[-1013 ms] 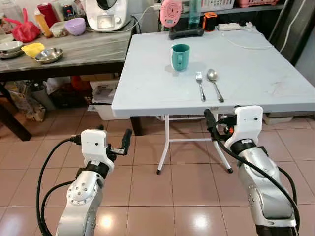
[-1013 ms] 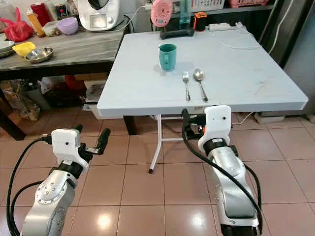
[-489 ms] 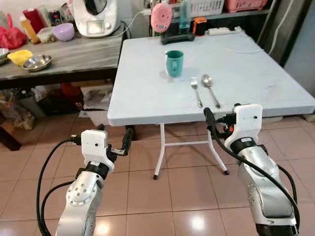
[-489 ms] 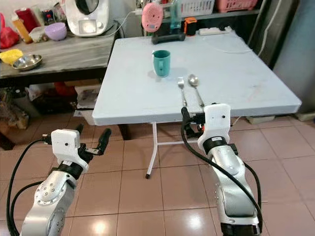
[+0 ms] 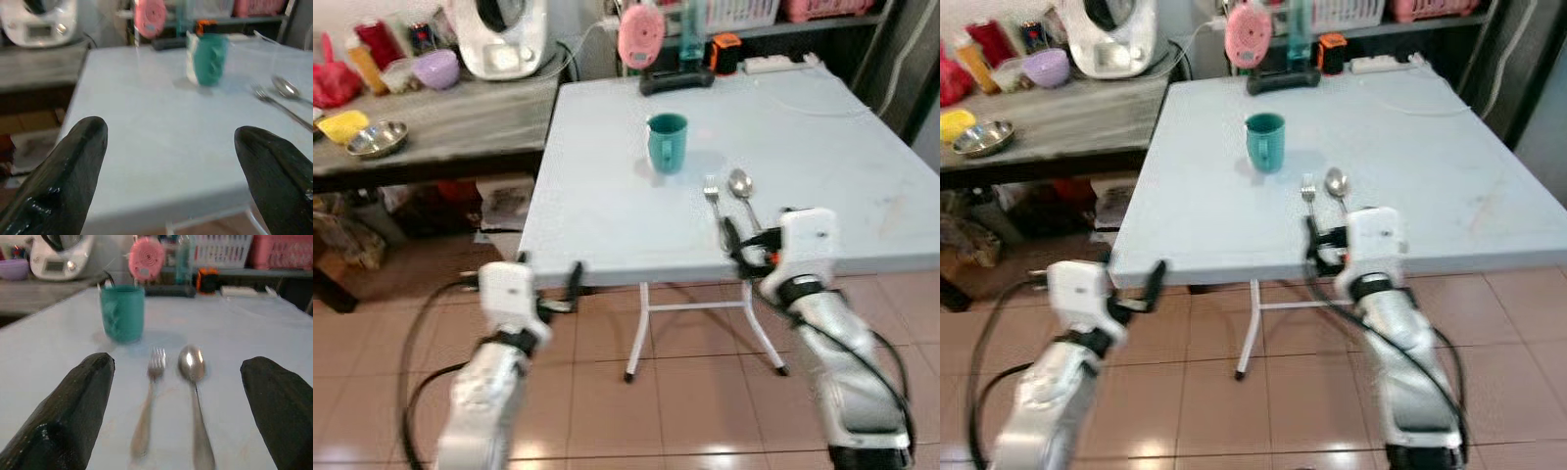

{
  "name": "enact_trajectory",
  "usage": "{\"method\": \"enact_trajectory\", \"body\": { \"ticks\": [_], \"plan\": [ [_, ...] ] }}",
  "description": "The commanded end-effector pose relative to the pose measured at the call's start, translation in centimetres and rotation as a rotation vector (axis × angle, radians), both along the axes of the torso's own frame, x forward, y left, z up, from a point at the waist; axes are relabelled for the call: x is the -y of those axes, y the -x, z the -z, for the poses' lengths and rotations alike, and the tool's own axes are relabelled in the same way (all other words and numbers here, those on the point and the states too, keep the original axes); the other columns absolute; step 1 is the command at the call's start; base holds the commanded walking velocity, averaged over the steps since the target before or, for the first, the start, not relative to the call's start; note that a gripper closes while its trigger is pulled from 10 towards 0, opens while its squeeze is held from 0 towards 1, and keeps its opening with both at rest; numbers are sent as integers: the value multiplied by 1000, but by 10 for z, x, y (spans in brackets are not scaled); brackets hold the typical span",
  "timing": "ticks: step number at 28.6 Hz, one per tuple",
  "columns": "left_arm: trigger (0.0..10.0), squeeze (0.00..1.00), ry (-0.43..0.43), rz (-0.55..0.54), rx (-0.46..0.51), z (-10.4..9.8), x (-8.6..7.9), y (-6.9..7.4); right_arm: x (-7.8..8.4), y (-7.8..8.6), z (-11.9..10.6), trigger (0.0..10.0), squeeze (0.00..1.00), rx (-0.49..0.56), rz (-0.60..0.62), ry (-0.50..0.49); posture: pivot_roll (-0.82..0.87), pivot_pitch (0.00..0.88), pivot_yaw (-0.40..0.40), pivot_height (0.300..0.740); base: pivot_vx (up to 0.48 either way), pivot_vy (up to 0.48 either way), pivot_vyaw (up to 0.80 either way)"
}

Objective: Setting the table

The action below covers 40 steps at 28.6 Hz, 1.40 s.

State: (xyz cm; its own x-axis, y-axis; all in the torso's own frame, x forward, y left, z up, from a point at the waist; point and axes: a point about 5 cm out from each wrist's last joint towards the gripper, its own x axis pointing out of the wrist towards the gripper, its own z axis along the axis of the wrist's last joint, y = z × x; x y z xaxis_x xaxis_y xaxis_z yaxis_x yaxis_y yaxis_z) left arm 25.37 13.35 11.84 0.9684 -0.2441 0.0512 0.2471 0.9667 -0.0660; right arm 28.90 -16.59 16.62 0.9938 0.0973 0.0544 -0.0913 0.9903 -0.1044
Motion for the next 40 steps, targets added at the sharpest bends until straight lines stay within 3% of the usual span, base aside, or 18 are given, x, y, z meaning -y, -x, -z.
{"method": "enact_trajectory", "body": {
  "ticks": [1, 11, 22, 31, 40],
  "plan": [
    [10000, 0, -25, -32, 2, 0, -13, 1, -11, 0, -3, 10000, 0, 13, -38, -13, -117, 55, 97, 740, 454, 0, 0],
    [10000, 0, -21, -21, -12, 2, -10, 3, -12, 0, -1, 10000, 0, 5, -35, -14, -116, 58, 95, 740, 423, 0, 0],
    [10000, 0, -15, 33, -30, 5, -6, 8, -13, 1, 3, 10000, 0, -18, -31, -19, -114, 66, 94, 740, 0, 0, 0],
    [10000, 0, -33, 198, -49, 7, 4, 18, -13, 4, 9, 10000, 0, -54, -28, -24, -113, 77, 95, 740, 0, 0, 0],
    [10000, 0, -70, 328, -67, 10, 5, 23, -2, 8, 25, 10000, 0, -147, 41, -23, -128, 89, 101, 740, 0, 0, 0]
  ]
}}
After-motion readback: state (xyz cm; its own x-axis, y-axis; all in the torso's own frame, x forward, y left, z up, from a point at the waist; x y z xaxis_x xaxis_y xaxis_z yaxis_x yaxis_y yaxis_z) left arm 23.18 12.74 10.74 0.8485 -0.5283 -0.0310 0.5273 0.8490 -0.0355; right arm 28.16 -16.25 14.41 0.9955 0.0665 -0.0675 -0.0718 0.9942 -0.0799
